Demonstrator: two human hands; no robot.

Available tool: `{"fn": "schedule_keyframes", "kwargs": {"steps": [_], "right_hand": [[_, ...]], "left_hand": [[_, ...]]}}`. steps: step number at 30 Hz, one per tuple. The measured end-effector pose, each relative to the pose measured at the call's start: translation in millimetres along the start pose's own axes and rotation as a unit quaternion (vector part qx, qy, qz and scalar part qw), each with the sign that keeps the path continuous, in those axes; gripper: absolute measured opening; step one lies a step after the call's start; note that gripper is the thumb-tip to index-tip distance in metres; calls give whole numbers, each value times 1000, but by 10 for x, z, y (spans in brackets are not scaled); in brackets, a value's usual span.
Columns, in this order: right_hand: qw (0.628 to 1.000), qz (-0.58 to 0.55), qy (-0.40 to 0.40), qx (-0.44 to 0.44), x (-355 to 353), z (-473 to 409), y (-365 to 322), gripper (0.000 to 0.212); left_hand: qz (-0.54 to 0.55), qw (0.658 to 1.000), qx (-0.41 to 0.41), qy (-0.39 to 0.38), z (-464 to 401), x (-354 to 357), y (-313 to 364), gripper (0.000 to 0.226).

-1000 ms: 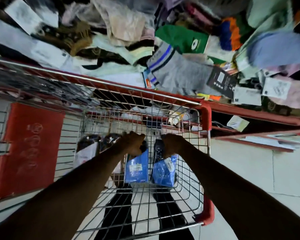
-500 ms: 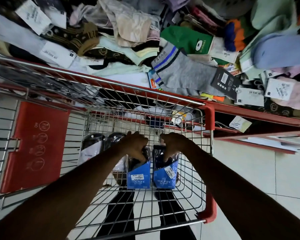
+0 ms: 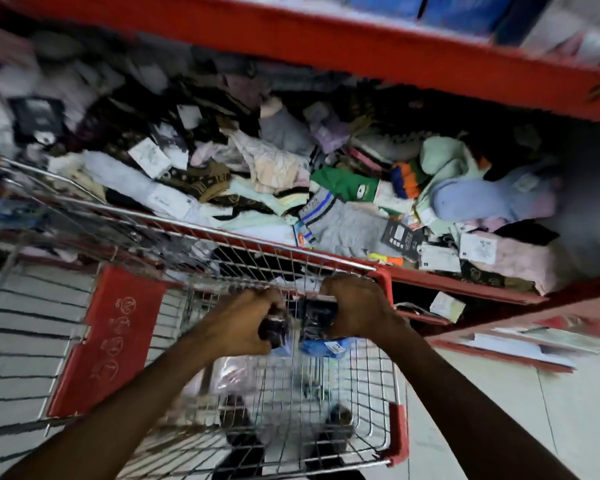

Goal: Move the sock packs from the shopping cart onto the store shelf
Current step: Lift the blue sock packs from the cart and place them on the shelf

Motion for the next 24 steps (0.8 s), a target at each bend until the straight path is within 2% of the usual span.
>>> {"fn": "schedule_keyframes", "kwargs": {"steps": [4, 9, 12, 18, 24], "right_hand": [[998, 49, 35, -9, -1024, 6, -322, 57], [981, 133, 136, -27, -2152, 110, -648, 54], [974, 131, 180, -28, -2782, 204, -787, 55], [957, 138, 256, -4, -3733, 345, -905, 50], [941, 143, 306, 22, -4460, 257, -758, 44]], "left_hand": [[-33, 994, -3, 100, 327, -1057, 276, 62], [-73, 980, 24, 186, 656, -2147, 719, 61], [-100, 965, 36, 240, 801, -2713, 989, 64], [-114, 938, 73, 318, 908, -3599, 1437, 60], [-105, 920, 122, 358, 605, -4250, 1844, 56]]}}
Point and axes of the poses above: each hand's wrist, its own z-axis away from the middle knuckle, its own x-axis out of the palm, y = z × x, the point moved 2 cm from there along -z, towards the middle knuckle, and after that the axes turned 10 degrees about -x, right-handed, at the moved point
